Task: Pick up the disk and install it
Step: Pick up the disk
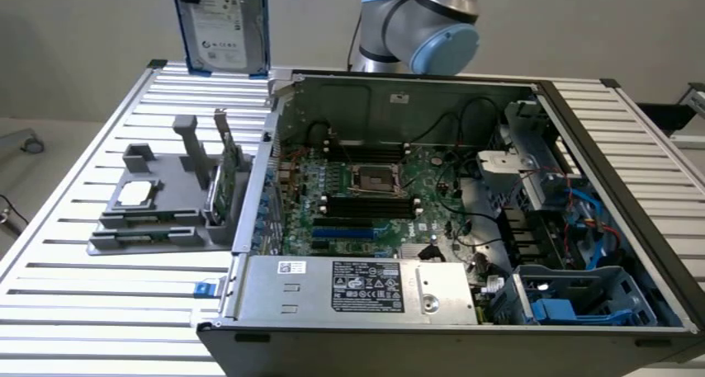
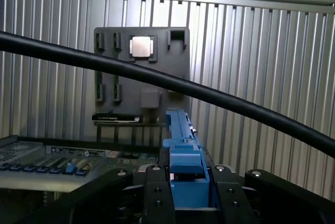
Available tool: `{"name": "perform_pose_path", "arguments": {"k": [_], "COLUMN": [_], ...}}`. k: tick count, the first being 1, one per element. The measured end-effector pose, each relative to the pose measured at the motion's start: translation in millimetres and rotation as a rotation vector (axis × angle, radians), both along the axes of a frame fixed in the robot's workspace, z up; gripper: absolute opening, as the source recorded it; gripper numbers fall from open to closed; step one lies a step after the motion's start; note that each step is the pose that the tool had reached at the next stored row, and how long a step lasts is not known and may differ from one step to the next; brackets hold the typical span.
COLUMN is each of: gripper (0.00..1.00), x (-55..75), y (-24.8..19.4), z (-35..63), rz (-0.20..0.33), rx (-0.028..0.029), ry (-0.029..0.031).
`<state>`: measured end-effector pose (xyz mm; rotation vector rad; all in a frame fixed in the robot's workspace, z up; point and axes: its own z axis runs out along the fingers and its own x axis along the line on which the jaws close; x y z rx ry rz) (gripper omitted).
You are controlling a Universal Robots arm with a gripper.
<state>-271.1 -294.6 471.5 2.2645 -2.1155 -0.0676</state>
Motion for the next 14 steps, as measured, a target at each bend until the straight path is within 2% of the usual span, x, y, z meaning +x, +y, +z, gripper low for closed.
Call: {"name": "perform_pose_path", "arguments": {"k": [9,14], "gripper": [0.33,0.33], "x": [40.9,63.6], "y": [-4.3,-8.7], "z": [2.2,3.2], "rz": [0.0,0.0], "rx": [0.0088,0.014], "ry": [0.0013,0.0014]}}
